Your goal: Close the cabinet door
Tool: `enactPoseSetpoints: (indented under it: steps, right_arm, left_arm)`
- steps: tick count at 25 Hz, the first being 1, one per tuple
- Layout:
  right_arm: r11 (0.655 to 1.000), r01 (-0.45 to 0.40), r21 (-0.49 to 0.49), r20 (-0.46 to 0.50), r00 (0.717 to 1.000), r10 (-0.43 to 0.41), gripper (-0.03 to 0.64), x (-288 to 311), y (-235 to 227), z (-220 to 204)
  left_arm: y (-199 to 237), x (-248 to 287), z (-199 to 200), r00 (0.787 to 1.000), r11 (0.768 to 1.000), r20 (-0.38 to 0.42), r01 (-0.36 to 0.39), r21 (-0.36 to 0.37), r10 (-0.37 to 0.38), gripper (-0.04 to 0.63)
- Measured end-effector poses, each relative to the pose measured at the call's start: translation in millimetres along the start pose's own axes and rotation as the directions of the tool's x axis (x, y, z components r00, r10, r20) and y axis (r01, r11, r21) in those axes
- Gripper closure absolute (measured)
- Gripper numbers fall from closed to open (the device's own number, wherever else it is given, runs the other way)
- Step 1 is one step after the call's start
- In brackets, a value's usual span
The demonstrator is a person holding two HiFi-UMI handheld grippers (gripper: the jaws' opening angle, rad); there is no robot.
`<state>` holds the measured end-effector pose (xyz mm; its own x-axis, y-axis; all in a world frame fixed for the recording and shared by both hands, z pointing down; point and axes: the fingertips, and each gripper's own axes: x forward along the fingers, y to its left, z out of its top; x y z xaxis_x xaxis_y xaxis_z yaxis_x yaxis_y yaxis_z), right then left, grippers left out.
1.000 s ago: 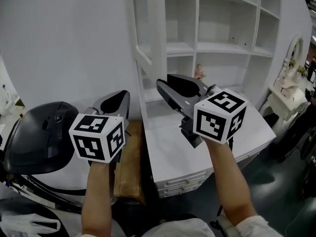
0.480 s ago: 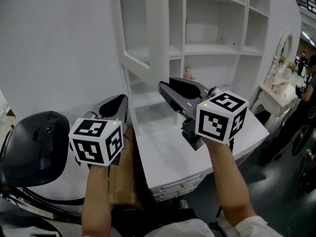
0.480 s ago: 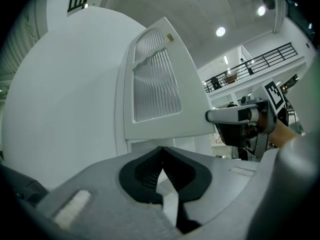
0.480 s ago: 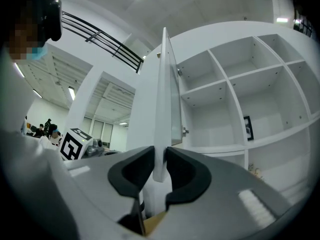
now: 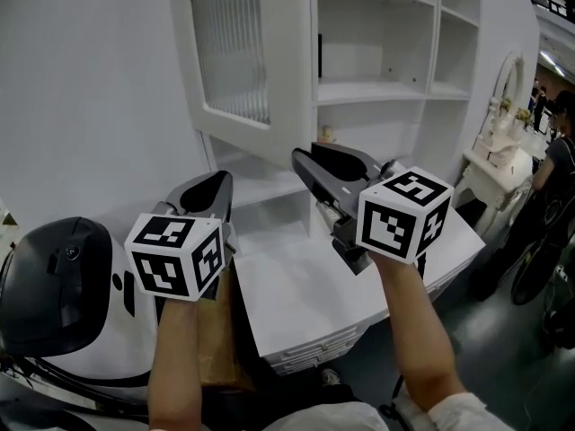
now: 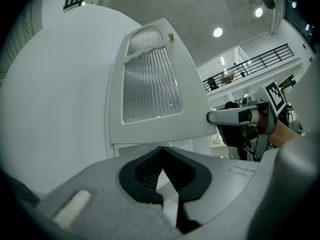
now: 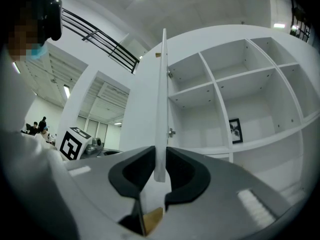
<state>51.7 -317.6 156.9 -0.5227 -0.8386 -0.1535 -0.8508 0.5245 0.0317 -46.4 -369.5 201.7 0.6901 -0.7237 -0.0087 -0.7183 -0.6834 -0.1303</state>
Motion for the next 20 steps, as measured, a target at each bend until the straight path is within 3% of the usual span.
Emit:
enactPoseSetpoints:
  steps: [20]
  right_arm:
    - [1.000, -0.015, 0.007, 0.018, 1.000, 0.015, 0.540, 5, -83, -3]
  left_arm:
    - [-14, 63, 6, 0.999, 0.998, -0.019, -0.049, 0.027, 0.049, 0.597]
